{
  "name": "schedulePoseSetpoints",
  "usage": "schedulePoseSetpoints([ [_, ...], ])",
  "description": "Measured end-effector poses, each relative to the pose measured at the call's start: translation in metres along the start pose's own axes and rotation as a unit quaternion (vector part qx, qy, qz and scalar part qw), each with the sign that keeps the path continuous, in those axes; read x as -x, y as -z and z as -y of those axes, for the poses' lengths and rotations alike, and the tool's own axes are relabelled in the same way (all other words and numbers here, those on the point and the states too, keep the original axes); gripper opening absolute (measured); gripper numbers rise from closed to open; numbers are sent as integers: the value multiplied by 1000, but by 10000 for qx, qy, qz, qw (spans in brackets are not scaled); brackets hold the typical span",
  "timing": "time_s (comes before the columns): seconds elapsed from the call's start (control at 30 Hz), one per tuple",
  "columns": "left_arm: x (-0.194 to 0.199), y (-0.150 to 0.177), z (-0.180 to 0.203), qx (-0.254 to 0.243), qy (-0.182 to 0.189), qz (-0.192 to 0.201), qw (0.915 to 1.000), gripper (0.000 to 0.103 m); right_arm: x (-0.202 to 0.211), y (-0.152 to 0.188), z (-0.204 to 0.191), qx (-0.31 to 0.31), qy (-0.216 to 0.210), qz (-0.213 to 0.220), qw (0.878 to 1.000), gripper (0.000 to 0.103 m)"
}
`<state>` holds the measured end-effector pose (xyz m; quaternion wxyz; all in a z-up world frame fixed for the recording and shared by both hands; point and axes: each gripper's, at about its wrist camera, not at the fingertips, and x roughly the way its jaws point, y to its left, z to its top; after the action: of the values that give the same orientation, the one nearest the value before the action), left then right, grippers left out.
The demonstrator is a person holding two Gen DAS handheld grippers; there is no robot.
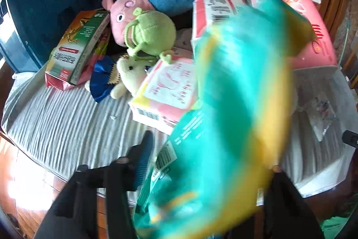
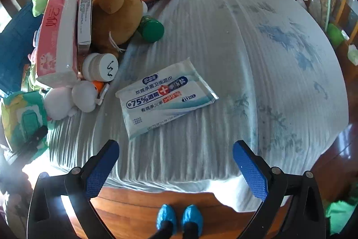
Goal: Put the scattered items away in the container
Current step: 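Grasp the green-yellow wet-wipe pack with the left tool, then grasp the white alcohol wipe packet with the right tool while the left holds the wet-wipe pack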
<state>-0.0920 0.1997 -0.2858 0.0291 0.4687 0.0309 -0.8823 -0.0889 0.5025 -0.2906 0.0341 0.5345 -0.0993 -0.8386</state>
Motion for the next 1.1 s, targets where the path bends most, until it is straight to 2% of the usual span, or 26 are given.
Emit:
schedulePoseSetpoints([
  [0.13,23,11,29,147,-117,175,9997,38,3,-5,4,360,-93,67,9993,103],
  [0.27,35,17,68,497,-252,264,9981,38,-6,-19,5,1100,-188,36,9937,103],
  [0.37,39,23,98,849,-516,289,9946,38,-17,-30,8,1850,-439,-54,9817,102],
  [0.47,38,30,127,1200,-701,194,9901,38,-25,-41,17,2522,-464,-234,9663,91],
  [0.57,34,29,148,1368,-781,54,9875,38,-28,-51,33,2830,-491,-308,9574,88],
  [0.63,29,27,160,1351,-888,12,9868,38,-32,-56,38,2956,-529,-392,9530,83],
  [0.7,23,23,166,1436,-950,-40,9851,38,-27,-57,36,3265,-926,-358,9400,83],
  [0.77,17,22,169,1569,-1045,-88,9820,38,-26,-56,24,3770,-1223,-342,9175,85],
  [0.87,6,20,176,1694,-1079,-138,9795,38,-33,-53,6,4437,-1323,-246,8860,85],
  [0.97,-5,13,186,1562,-1233,-127,9799,38,-52,-55,-2,4684,-1341,-311,8727,91],
  [1.0,-7,10,188,1553,-1241,-126,9800,38,-58,-55,-3,4741,-1330,-358,8696,99],
  [1.03,-9,7,188,1549,-1240,-126,9800,38,-63,-54,-4,4793,-1314,-364,8670,103],
  [1.1,-12,3,189,1563,-1231,-132,9799,38,-74,-51,-5,4869,-1322,-363,8627,103],
])
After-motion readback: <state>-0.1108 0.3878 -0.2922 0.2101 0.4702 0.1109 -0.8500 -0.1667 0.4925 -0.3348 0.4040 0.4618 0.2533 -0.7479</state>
